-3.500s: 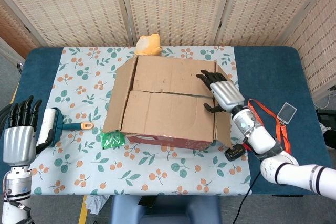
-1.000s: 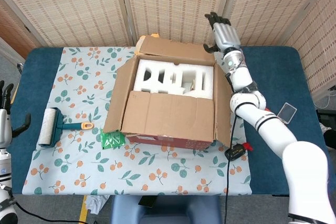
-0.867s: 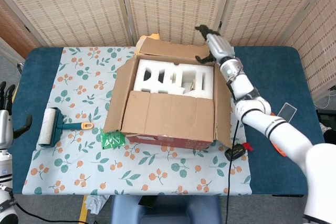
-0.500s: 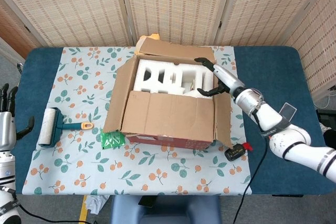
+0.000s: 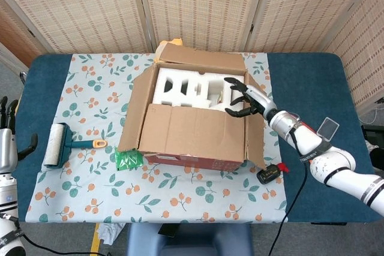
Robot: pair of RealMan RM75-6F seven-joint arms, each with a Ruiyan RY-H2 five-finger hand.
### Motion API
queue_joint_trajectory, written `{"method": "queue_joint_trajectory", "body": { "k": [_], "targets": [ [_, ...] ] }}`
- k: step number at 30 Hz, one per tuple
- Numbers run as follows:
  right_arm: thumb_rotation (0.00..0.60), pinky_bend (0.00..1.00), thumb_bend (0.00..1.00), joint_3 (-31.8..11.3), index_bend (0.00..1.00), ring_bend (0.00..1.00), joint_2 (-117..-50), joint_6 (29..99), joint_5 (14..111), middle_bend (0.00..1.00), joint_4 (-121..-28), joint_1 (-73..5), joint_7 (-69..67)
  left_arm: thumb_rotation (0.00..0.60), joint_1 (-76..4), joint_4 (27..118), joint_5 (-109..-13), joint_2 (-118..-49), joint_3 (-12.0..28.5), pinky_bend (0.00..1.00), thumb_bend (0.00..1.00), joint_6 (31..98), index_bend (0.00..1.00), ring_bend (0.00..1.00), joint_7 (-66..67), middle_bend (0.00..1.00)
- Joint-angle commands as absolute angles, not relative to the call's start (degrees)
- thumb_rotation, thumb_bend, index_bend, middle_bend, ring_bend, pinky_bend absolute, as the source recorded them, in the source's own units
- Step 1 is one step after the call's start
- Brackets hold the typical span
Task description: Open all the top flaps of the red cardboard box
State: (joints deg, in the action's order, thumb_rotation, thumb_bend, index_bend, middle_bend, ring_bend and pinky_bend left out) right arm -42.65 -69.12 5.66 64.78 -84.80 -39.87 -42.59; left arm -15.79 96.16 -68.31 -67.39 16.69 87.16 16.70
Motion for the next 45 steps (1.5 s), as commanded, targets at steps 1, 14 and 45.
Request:
{"method": "queue_joint_trajectory", "body": {
  "k": [1, 14, 45],
  "targets": [
    [0.6, 0.27, 0.42, -45.3, 0.0, 0.0, -71.4, 2.2, 65.9, 0.0, -83.2, -39.0, -42.4, 0.6, -15.8, 96.2, -68.2, -67.4, 16.8, 0.0, 0.42, 87.2, 0.0, 0.0, 16.7, 0.0],
    [0.6, 0.27, 0.42, -53.5, 0.0, 0.0, -74.6, -9.2, 60.4, 0.0, -83.0, -34.6, -32.1, 0.6, -15.6, 95.9, -68.1, -67.4, 16.8, 0.0, 0.42, 87.3, 0.0, 0.0, 16.1, 0.0],
    [0.6, 0.27, 0.42, -66.6, 0.0, 0.0, -62.8, -12.5, 42.9, 0.0, -101.6, -26.1, -18.8, 0.6, -17.1, 99.8, -71.1, -69.9, 15.8, 0.0, 0.42, 89.1, 0.0, 0.0, 22.6, 0.0]
  ]
}}
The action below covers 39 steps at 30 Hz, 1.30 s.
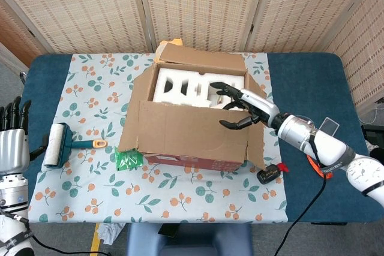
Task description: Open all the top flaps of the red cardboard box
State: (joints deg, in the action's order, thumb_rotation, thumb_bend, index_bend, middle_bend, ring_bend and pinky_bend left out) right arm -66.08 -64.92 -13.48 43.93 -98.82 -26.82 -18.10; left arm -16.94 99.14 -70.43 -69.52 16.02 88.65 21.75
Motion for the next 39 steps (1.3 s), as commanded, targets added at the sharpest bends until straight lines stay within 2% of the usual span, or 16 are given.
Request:
{"method": "queue_joint_trajectory", "body": {
  "k": [1, 7, 16, 25, 32, 35, 39],
  "targets": [
    [0.6, 0.27, 0.42, -66.7, 0.0, 0.0, -62.2, -12.4, 42.5, 0.0, -102.6, -26.0, -19.1, 0.6, -17.2, 100.1, -71.3, -70.0, 15.8, 0.0, 0.42, 89.3, 0.0, 0.0, 23.0, 0.0],
    [0.6, 0.27, 0.42, -69.0, 0.0, 0.0, -58.4, -12.3, 41.1, 0.0, -108.9, -23.5, -19.4, 0.6, -17.3, 102.2, -72.2, -70.8, 15.5, 0.0, 0.42, 90.4, 0.0, 0.0, 25.4, 0.0],
    [0.6, 0.29, 0.42, -73.4, 0.0, 0.0, -55.8, -16.9, 37.5, 0.0, -113.3, -17.8, -18.3, 0.6, -18.1, 103.3, -72.6, -71.7, 15.5, 0.0, 0.42, 90.5, 0.0, 0.0, 28.2, 0.0],
    [0.6, 0.31, 0.42, -73.4, 0.0, 0.0, -55.7, -23.2, 34.4, 0.0, -114.8, -14.3, -15.0, 0.6, -18.5, 103.4, -72.7, -72.4, 15.6, 0.0, 0.42, 90.4, 0.0, 0.0, 29.2, 0.0],
    [0.6, 0.41, 0.42, -73.5, 0.0, 0.0, -54.2, -26.4, 32.7, 0.0, -116.5, -12.0, -12.6, 0.6, -18.4, 103.7, -72.8, -72.3, 15.6, 0.0, 0.42, 90.6, 0.0, 0.0, 29.0, 0.0],
    [0.6, 0.48, 0.42, -73.2, 0.0, 0.0, -53.2, -26.4, 32.6, 0.0, -117.1, -11.4, -11.8, 0.6, -18.4, 103.9, -73.0, -72.3, 15.5, 0.0, 0.42, 90.8, 0.0, 0.0, 29.1, 0.0],
    [0.6, 0.47, 0.42, -72.8, 0.0, 0.0, -52.2, -20.9, 36.3, 0.0, -118.3, -9.5, -7.5, 0.6, -18.3, 104.1, -73.3, -72.3, 15.3, 0.0, 0.42, 90.8, 0.0, 0.0, 29.1, 0.0]
  ]
}}
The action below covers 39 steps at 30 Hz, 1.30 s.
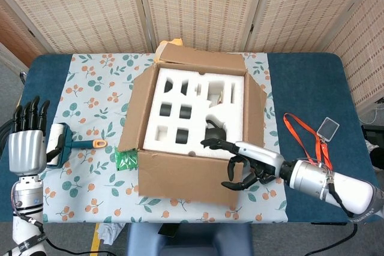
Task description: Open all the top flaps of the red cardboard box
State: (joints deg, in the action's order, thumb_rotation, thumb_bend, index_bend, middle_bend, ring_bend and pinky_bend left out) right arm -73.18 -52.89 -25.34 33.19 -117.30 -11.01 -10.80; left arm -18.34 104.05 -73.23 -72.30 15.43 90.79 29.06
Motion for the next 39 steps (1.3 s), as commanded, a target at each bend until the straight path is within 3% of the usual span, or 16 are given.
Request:
{"method": "queue_joint_trajectory", "body": {
  "k": [1, 3, 7, 17, 23, 29, 39],
  "targets": [
    [0.6, 0.45, 0.42, -72.2, 0.0, 0.0, -52.3, -17.2, 38.7, 0.0, -119.3, -8.4, -5.4, 0.6, -18.2, 104.1, -73.5, -72.2, 15.2, 0.0, 0.42, 90.8, 0.0, 0.0, 29.1, 0.0],
    [0.6, 0.42, 0.42, -70.3, 0.0, 0.0, -52.2, -9.9, 44.3, 0.0, -120.8, -6.4, -1.0, 0.6, -18.1, 104.2, -73.7, -72.2, 15.0, 0.0, 0.42, 90.8, 0.0, 0.0, 29.0, 0.0],
    [0.6, 0.35, 0.42, -62.6, 0.0, 0.0, -51.5, 3.7, 55.3, 0.0, -122.3, -3.7, 6.3, 0.6, -17.8, 104.3, -74.0, -72.0, 14.6, 0.0, 0.42, 90.8, 0.0, 0.0, 28.5, 0.0],
    [0.6, 0.19, 0.42, -43.8, 0.0, 0.0, -49.5, 26.0, 77.8, 0.0, -123.0, 0.7, 21.8, 0.6, -16.7, 104.2, -73.5, -71.2, 14.2, 0.0, 0.42, 91.1, 0.0, 0.0, 27.7, 0.0],
    [0.6, 0.14, 0.42, -31.6, 0.0, 0.0, -52.3, 40.4, 92.7, 0.0, -118.5, 3.5, 32.9, 0.6, -15.4, 104.3, -74.6, -70.5, 12.8, 0.0, 0.42, 91.4, 0.0, 0.0, 26.4, 0.0],
    [0.6, 0.0, 0.42, -22.2, 0.0, 0.0, -57.7, 50.4, 97.4, 0.0, -111.3, 4.6, 33.5, 0.6, -12.8, 103.5, -78.2, -69.7, 9.9, 0.0, 0.42, 93.3, 0.0, 0.0, 23.6, 0.0],
    [0.6, 0.0, 0.42, -14.6, 0.0, 0.0, -66.4, 64.4, 93.6, 0.0, -102.2, 6.8, 30.5, 0.6, -6.8, 96.8, -84.1, -68.2, 2.1, 0.0, 0.42, 94.4, 0.0, 0.0, 15.3, 0.0]
  ]
}}
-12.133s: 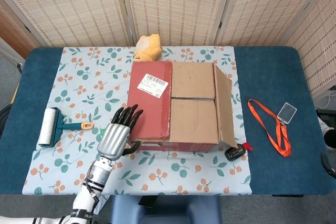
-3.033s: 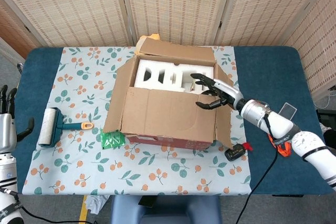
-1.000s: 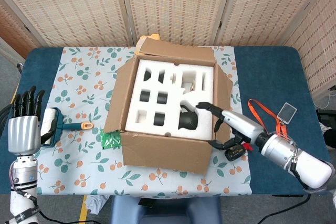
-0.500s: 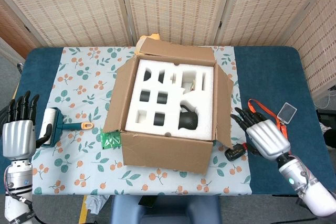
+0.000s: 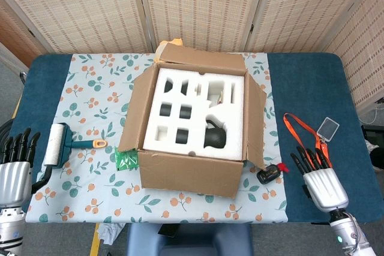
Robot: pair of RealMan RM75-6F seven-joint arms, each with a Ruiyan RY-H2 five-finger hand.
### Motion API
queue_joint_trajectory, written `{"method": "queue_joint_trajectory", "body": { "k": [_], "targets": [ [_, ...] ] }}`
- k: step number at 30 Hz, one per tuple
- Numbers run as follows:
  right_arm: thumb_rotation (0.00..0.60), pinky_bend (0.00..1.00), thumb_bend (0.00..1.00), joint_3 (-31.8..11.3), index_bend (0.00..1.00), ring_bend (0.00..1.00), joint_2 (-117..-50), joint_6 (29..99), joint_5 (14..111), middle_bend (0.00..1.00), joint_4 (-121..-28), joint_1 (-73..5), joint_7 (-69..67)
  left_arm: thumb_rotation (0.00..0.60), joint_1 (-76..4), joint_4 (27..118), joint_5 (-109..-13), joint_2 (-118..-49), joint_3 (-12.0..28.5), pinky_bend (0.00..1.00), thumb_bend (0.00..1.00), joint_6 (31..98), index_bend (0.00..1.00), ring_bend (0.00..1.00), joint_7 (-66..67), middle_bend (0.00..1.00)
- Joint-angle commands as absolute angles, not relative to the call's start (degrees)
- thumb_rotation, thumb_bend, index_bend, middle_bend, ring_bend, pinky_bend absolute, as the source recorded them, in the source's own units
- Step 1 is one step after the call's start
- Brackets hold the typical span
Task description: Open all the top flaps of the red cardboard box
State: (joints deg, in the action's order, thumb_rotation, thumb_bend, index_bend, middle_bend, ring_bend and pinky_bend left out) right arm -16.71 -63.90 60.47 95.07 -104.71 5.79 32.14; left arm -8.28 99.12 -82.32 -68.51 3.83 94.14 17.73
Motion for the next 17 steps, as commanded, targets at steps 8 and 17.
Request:
{"method": "queue_joint_trajectory", "body": {
  "k": [8, 17],
  "targets": [
    [0.6, 0.0, 0.42, -12.3, 0.0, 0.0, -68.0, 71.1, 91.0, 0.0, -97.1, 6.7, 22.9, 0.6, -5.7, 91.7, -86.2, -67.5, -2.5, 0.0, 0.42, 89.0, 0.0, 0.0, 11.7, 0.0],
    [0.6, 0.0, 0.42, -10.0, 0.0, 0.0, -65.0, 73.5, 89.3, 0.0, -98.0, 5.6, 17.8, 0.6, -4.5, 87.1, -85.7, -69.0, -1.8, 0.0, 0.42, 88.8, 0.0, 0.0, 9.0, 0.0]
  ]
}}
